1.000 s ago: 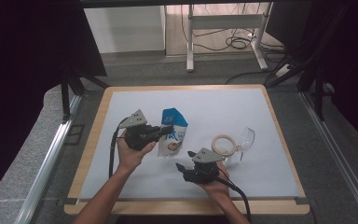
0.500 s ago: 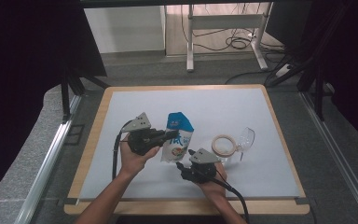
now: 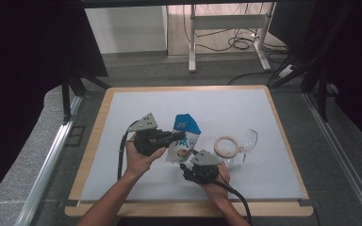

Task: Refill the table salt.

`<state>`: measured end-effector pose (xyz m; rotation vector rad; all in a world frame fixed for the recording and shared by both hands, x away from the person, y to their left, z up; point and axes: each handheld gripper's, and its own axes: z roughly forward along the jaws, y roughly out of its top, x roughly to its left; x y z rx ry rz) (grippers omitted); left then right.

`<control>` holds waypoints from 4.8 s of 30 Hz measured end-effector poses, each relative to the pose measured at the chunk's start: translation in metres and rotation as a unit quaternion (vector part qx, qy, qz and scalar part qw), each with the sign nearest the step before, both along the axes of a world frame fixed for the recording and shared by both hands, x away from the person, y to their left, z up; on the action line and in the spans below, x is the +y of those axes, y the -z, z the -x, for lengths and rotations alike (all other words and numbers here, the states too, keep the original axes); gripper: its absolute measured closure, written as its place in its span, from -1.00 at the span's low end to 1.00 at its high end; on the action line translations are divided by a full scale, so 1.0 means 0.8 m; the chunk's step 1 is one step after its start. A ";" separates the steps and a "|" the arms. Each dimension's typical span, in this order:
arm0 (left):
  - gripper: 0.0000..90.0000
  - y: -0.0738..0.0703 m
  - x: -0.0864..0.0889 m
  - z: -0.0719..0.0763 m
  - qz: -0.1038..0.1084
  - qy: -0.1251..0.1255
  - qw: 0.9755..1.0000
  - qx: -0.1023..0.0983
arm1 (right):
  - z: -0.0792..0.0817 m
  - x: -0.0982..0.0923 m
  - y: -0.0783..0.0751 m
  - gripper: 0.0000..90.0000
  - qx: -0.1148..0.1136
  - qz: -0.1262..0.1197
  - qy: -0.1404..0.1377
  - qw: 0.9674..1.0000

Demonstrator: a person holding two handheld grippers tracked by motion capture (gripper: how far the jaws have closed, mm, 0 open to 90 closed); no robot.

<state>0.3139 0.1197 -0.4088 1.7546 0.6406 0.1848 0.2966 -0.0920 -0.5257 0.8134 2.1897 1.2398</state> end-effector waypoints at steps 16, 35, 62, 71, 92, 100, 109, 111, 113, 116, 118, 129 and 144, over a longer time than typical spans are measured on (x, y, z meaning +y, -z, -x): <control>1.00 0.000 -0.011 -0.010 0.002 0.003 1.000 0.011 | 0.004 -0.003 -0.003 -0.11 -0.038 -0.001 -0.018 0.999; 1.00 -0.004 -0.032 -0.016 0.004 0.016 1.000 0.012 | 0.004 -0.011 -0.007 -0.25 -0.025 -0.019 -0.029 0.999; 1.00 -0.006 -0.049 -0.024 -0.002 0.035 0.999 0.017 | 0.007 -0.014 0.002 -0.24 -0.038 -0.005 0.002 0.999; 1.00 -0.009 -0.050 -0.030 -0.003 0.027 0.999 0.020 | 0.010 -0.016 -0.002 -0.08 -0.039 -0.025 0.000 0.999; 1.00 -0.011 -0.075 -0.057 -0.044 0.033 0.997 0.045 | 0.005 -0.024 -0.002 -0.07 0.031 -0.081 0.000 0.996; 1.00 -0.012 -0.084 -0.064 -0.067 0.034 0.996 0.048 | 0.003 -0.025 0.000 -0.08 0.051 -0.098 0.003 0.994; 1.00 -0.016 -0.096 -0.067 -0.093 0.033 0.994 0.048 | 0.004 -0.025 0.001 -0.08 0.058 -0.114 0.010 0.992; 1.00 -0.017 -0.099 -0.067 -0.097 0.033 0.994 0.047 | 0.004 -0.025 0.001 -0.08 0.061 -0.117 0.011 0.991; 1.00 -0.017 -0.102 -0.067 -0.102 0.033 0.993 0.047 | 0.006 -0.025 0.000 -0.08 0.054 -0.114 0.013 0.992; 1.00 -0.018 -0.106 -0.066 -0.107 0.034 0.993 0.047 | 0.007 -0.024 0.000 -0.09 0.053 -0.115 0.015 0.992; 1.00 -0.019 -0.108 -0.066 -0.110 0.035 0.992 0.047 | 0.006 -0.025 0.000 -0.08 0.055 -0.117 0.017 0.991; 1.00 -0.024 -0.120 -0.066 -0.124 0.037 0.991 0.043 | 0.008 -0.026 -0.002 -0.05 0.046 -0.124 0.017 0.991; 1.00 -0.024 -0.133 -0.070 -0.145 0.043 0.987 0.047 | 0.008 -0.025 0.000 -0.01 0.050 -0.124 0.020 0.991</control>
